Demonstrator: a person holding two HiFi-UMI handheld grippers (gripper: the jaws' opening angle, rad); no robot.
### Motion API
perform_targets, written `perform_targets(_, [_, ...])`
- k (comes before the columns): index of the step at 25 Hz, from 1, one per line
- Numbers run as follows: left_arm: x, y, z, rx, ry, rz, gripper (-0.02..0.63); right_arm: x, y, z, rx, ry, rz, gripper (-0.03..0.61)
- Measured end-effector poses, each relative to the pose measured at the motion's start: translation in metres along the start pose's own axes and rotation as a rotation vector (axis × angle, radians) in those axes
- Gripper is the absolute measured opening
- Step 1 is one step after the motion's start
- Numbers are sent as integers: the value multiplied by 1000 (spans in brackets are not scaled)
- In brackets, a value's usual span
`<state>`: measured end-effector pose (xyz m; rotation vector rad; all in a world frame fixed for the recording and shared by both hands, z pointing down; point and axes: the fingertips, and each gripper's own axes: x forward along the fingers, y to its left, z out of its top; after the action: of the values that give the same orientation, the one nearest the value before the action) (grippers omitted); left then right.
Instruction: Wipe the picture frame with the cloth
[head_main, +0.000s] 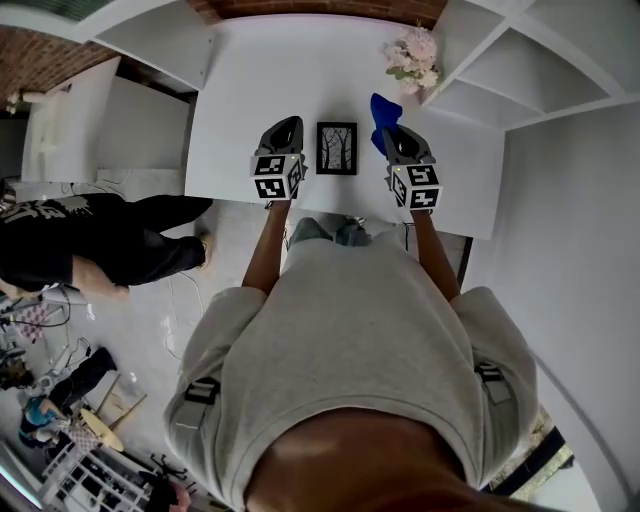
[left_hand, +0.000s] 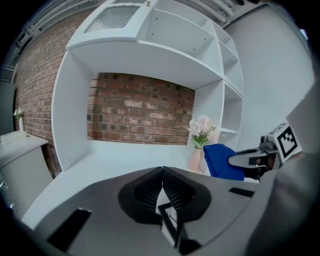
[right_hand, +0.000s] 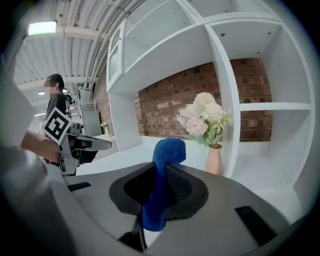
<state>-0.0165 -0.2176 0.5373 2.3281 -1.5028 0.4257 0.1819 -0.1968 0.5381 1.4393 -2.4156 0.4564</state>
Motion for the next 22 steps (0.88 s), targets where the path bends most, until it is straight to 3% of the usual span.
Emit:
perform_targets(14, [15, 7, -63, -22, 135, -140, 17, 19, 25, -18, -37, 73, -59, 60])
perform_targets(22, [27, 3, -94, -19, 210, -190, 17, 30, 31, -31, -88, 124, -42, 60])
